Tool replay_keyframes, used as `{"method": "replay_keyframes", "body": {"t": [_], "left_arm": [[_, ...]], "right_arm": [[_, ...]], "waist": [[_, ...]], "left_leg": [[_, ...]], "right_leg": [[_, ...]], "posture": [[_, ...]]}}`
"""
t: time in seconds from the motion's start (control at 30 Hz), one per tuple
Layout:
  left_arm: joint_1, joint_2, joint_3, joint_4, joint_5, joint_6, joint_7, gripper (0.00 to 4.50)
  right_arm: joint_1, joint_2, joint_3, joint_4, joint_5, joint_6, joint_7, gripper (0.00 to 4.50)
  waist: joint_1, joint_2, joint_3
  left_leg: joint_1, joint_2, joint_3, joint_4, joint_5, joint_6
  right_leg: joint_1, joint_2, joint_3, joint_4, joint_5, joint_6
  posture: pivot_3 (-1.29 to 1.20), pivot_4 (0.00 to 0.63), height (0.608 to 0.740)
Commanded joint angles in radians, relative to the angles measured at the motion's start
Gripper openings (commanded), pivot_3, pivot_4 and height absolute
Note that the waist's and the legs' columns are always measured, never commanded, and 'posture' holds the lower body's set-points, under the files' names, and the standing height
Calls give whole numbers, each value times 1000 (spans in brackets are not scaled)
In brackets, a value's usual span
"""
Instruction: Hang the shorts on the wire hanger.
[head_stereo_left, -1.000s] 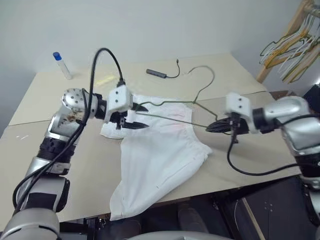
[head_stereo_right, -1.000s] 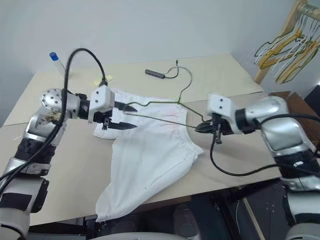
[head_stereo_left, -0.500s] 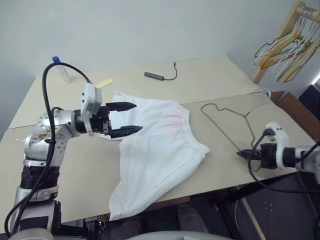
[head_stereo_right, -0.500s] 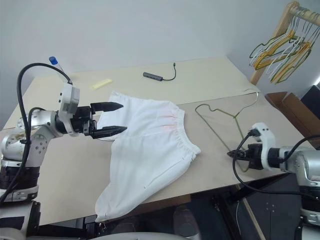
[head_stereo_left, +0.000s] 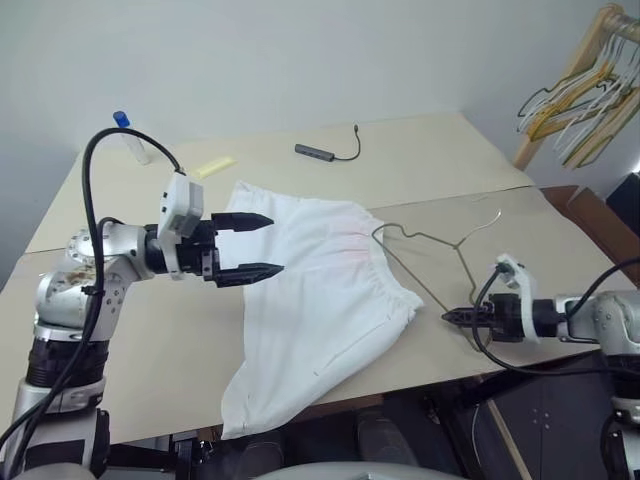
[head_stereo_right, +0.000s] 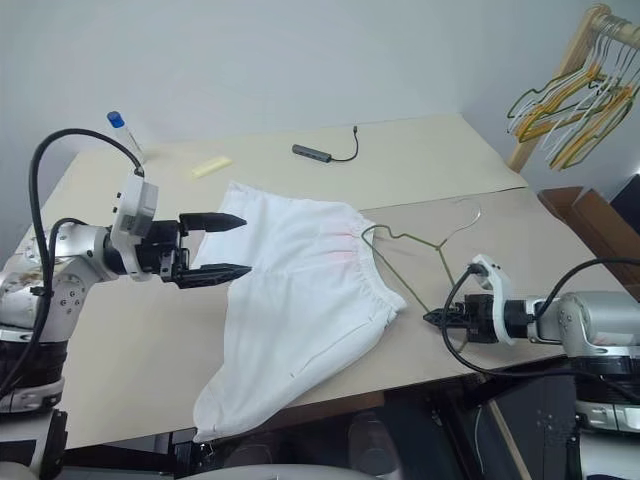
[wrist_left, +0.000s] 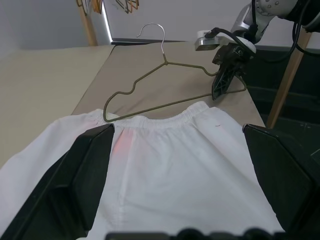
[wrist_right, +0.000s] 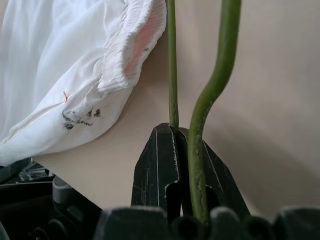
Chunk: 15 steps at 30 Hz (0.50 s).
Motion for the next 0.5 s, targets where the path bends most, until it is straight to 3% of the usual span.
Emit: {"method": "replay_keyframes", "body": {"t": [0.03,0.5], "left_arm": [[18,20,40,-46,-27,5,14,4462],[64,43,65,-83,-41,1,34,4462]], "right_arm": [[-17,-43,-83,34,21,-22,4,0],[-17,-91,34,51,12,-59,43,0]], "waist": [[9,0,0],[26,0,0]], "left_leg": [[0,0,0,0,0,0],[0,0,1,0,0,1]], "right_leg": [[0,0,0,0,0,0],[0,0,0,-1,0,0]], "posture": [[-113,0,740],[-92,0,740]]}}
